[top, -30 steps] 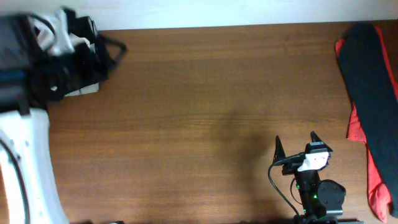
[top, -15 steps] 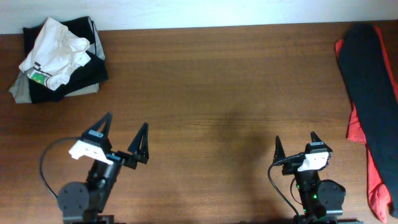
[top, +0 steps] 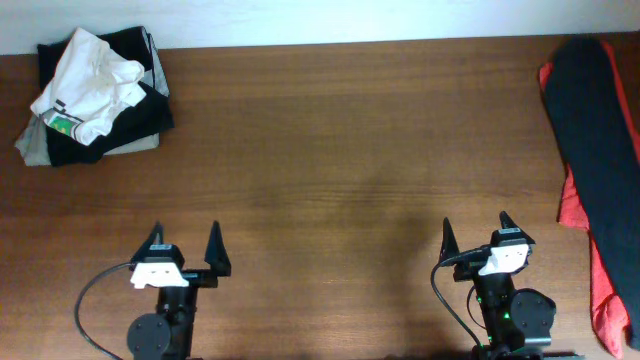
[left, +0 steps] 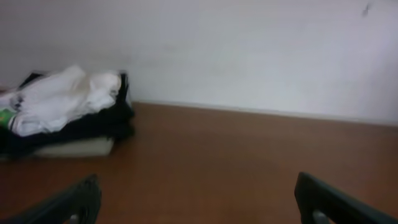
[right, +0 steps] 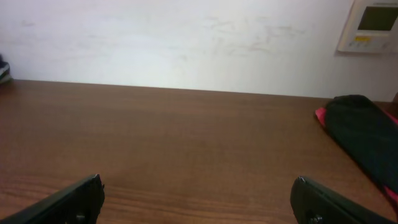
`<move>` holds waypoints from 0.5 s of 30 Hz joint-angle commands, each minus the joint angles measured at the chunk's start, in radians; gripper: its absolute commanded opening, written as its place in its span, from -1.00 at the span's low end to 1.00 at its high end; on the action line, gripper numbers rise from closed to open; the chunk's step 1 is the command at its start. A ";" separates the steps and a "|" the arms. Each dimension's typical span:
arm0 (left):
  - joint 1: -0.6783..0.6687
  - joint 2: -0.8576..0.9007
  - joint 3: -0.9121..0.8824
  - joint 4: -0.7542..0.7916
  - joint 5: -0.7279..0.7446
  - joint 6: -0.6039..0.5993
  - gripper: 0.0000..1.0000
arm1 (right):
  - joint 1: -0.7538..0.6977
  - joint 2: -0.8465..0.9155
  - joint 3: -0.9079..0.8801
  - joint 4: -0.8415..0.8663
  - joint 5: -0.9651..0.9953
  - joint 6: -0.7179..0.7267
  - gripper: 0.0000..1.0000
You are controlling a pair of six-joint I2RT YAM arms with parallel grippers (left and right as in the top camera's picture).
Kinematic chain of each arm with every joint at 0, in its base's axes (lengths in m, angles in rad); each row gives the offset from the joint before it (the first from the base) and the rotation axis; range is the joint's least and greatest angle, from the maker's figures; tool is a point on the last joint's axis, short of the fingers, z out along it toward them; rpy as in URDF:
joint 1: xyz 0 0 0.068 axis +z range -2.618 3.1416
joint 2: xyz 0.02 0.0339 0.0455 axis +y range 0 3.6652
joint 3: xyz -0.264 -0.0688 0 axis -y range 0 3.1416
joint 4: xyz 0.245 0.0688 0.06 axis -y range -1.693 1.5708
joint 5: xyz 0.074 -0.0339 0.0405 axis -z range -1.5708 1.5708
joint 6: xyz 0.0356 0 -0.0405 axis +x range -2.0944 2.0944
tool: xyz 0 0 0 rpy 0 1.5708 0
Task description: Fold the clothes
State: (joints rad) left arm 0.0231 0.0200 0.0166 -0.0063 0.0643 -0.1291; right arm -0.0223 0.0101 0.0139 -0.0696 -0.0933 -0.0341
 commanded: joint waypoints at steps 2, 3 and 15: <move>0.008 -0.015 -0.008 -0.075 -0.039 0.078 0.98 | 0.008 -0.007 -0.008 -0.001 0.008 -0.007 0.97; 0.008 -0.015 -0.008 -0.075 -0.039 0.078 0.98 | 0.008 -0.007 -0.008 -0.001 0.008 -0.007 0.97; 0.008 -0.014 -0.008 -0.075 -0.039 0.078 0.98 | 0.008 -0.007 -0.008 -0.001 0.008 -0.007 0.97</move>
State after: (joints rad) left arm 0.0257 0.0139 0.0147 -0.0792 0.0395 -0.0704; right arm -0.0223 0.0101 0.0139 -0.0696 -0.0929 -0.0353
